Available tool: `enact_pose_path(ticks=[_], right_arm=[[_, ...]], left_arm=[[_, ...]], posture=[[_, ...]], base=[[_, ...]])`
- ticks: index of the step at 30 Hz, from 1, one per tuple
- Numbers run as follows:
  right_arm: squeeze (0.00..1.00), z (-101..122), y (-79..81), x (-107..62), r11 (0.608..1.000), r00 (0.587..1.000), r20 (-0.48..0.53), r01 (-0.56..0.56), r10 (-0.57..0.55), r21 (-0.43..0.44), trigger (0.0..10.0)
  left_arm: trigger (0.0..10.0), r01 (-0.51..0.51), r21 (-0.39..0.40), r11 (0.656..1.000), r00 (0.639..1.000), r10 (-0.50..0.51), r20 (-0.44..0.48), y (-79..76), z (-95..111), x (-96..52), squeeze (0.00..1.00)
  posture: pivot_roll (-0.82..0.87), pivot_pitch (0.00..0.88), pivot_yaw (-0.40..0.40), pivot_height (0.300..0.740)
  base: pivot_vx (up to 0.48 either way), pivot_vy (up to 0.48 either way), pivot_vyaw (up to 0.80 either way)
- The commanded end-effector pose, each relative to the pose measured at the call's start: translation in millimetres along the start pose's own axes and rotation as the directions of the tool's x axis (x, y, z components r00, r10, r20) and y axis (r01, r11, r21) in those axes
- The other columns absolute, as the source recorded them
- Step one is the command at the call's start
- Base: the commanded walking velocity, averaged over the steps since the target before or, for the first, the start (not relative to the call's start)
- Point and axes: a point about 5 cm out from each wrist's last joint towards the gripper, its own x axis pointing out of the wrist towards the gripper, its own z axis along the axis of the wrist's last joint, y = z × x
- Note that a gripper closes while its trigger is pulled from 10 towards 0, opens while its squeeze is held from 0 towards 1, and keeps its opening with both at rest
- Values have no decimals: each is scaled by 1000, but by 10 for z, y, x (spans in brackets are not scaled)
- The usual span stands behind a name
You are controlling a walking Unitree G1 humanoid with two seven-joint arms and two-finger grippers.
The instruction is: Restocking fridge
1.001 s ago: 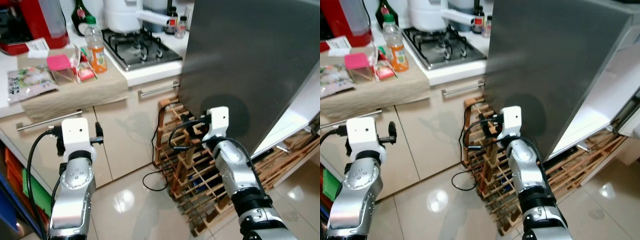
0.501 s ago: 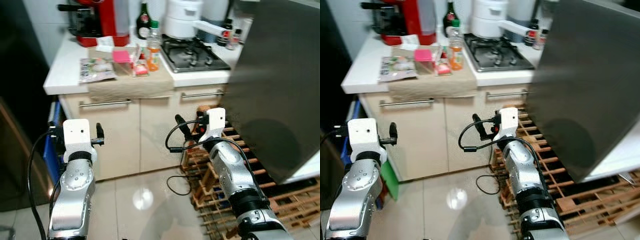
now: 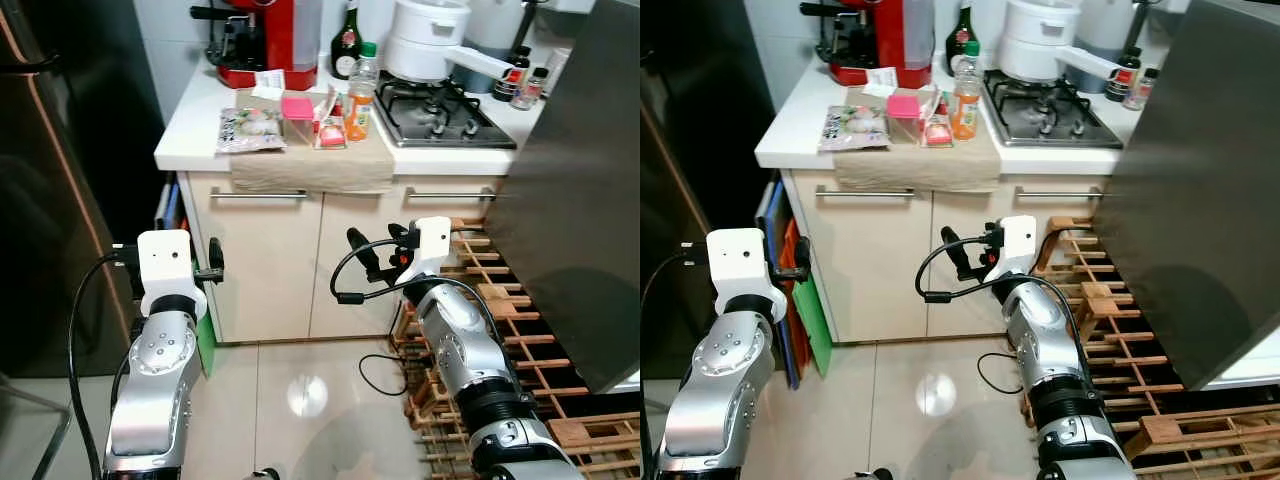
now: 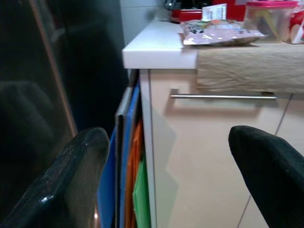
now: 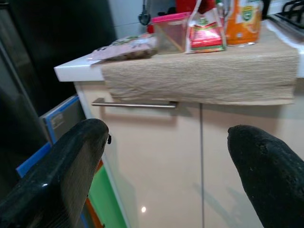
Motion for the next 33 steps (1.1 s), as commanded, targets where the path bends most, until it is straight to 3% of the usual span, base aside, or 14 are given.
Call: enact_pose_path(ticks=[1,2,6,7,9,14,33], right_arm=[[51,92,-3,29,1000,1000,22,-18,18,-7,10000],[55,92,0,29,1000,1000,20,-23,23,-12,10000],[0,220,-89,46,976,991,81,124,-111,-178,10000],[0,220,-89,46,976,991,81,124,-111,-178,10000],[0,467,-73,74,959,971,204,169,-122,-229,10000],[0,707,-84,104,954,946,299,201,-129,-224,10000],[0,789,12,193,961,934,340,187,-110,-202,10000]], left_arm=[[10000,30,-7,1000,999,-30,15,-55,39,25,0],[10000,32,-10,999,999,-31,17,-56,42,30,0],[10000,106,-49,993,990,-101,99,-78,175,84,0],[10000,106,-49,993,990,-101,99,-78,175,84,0],[10000,90,-51,995,987,-82,141,-56,291,149,0],[10000,106,-39,994,978,-97,182,-97,369,173,0],[10000,114,-46,992,967,-100,236,-111,426,168,0]], posture=[[-15,0,-17,740],[-16,0,-16,740],[-17,0,-14,740],[-17,0,-14,740],[-21,0,-10,740],[-31,0,-3,740],[-23,0,-5,740]], base=[[0,0,606],[0,0,600],[69,0,277],[277,0,0],[480,0,0],[480,0,0],[480,0,0]])
